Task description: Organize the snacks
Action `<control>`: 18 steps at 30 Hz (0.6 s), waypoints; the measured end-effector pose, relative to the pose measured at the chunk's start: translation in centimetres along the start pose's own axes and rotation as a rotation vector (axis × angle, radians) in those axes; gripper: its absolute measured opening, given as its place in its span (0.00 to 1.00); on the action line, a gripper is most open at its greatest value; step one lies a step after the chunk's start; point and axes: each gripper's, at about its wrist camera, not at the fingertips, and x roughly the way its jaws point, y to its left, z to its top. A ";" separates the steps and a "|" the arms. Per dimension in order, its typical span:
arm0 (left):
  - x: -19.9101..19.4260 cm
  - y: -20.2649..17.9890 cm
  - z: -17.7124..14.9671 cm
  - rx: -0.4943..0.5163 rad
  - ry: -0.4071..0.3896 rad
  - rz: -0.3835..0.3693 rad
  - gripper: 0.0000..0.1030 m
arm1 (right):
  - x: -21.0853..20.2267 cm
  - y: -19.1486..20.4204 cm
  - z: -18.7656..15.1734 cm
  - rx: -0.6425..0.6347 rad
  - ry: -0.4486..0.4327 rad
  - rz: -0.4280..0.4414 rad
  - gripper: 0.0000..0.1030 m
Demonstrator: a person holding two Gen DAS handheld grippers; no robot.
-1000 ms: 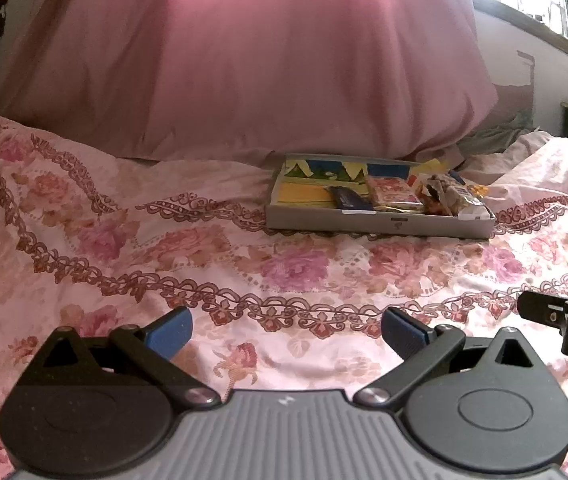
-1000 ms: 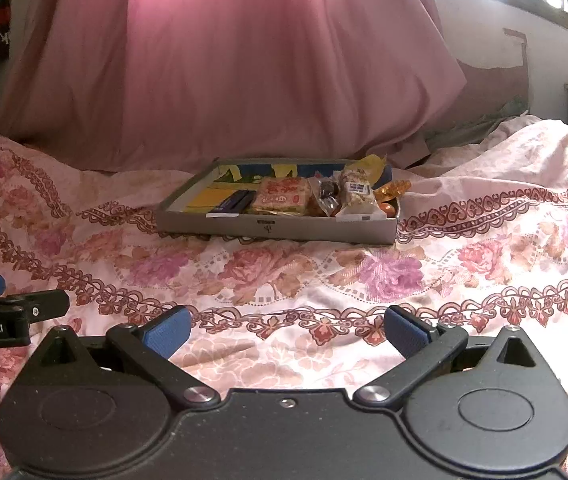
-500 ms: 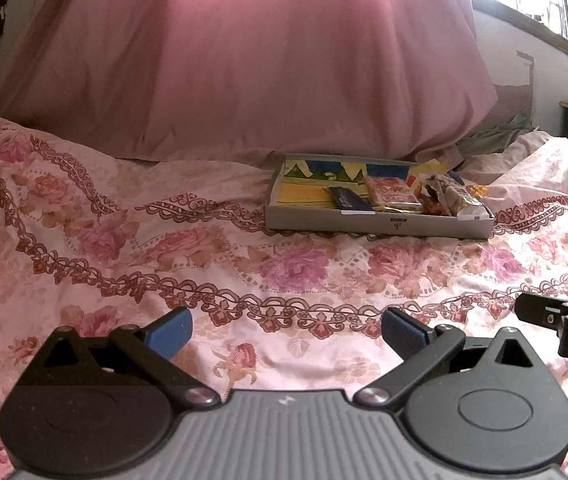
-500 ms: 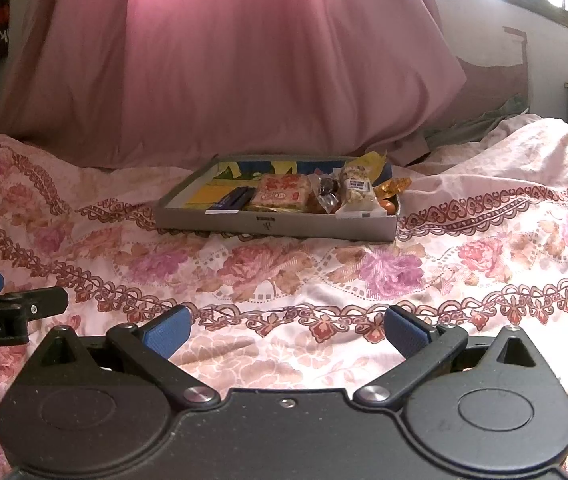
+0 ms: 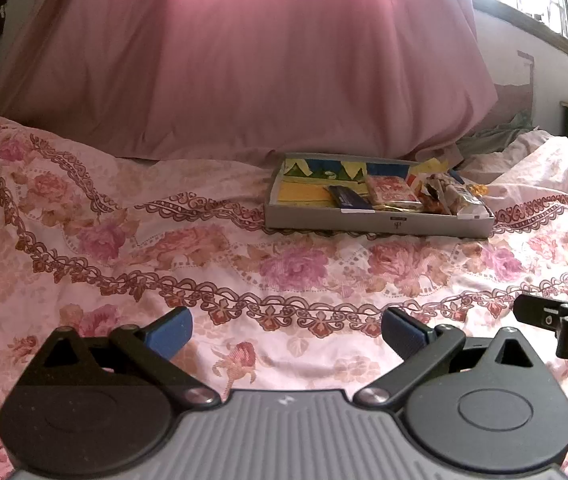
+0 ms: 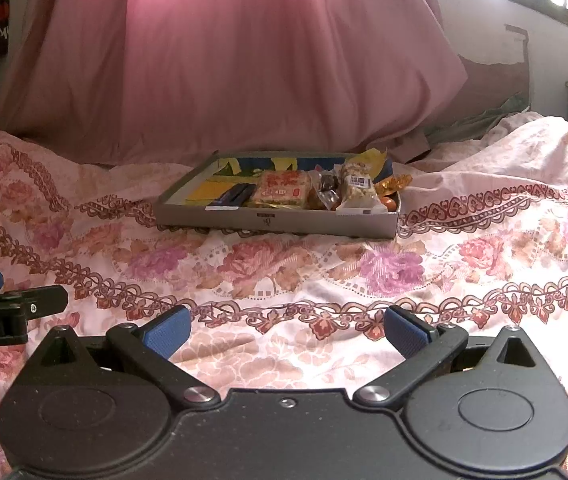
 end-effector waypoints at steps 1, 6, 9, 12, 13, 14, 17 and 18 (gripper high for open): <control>0.0 0.0 0.0 0.000 0.000 0.000 1.00 | 0.0 0.0 0.0 -0.002 0.002 0.000 0.99; 0.0 -0.1 -0.1 0.004 0.003 -0.003 1.00 | 0.1 0.1 -0.1 -0.004 0.004 0.002 0.99; 0.0 -0.1 -0.2 0.003 0.004 -0.003 1.00 | 0.0 0.1 -0.1 -0.003 0.005 0.001 0.99; 0.0 0.0 -0.2 -0.001 0.007 -0.003 1.00 | 0.1 0.1 -0.1 -0.004 0.006 0.002 0.99; 0.0 0.0 -0.3 -0.001 0.008 -0.003 1.00 | 0.1 0.1 -0.1 -0.005 0.007 0.002 0.99; 0.1 0.0 -0.3 -0.001 0.008 -0.002 1.00 | 0.1 0.0 0.0 -0.005 0.008 0.002 0.99; 0.1 0.1 -0.2 -0.001 0.009 -0.004 1.00 | 0.1 0.0 0.0 -0.007 0.009 0.003 0.99; 0.0 0.0 -0.2 -0.001 0.009 -0.003 1.00 | 0.1 0.0 0.0 -0.006 0.010 0.003 0.99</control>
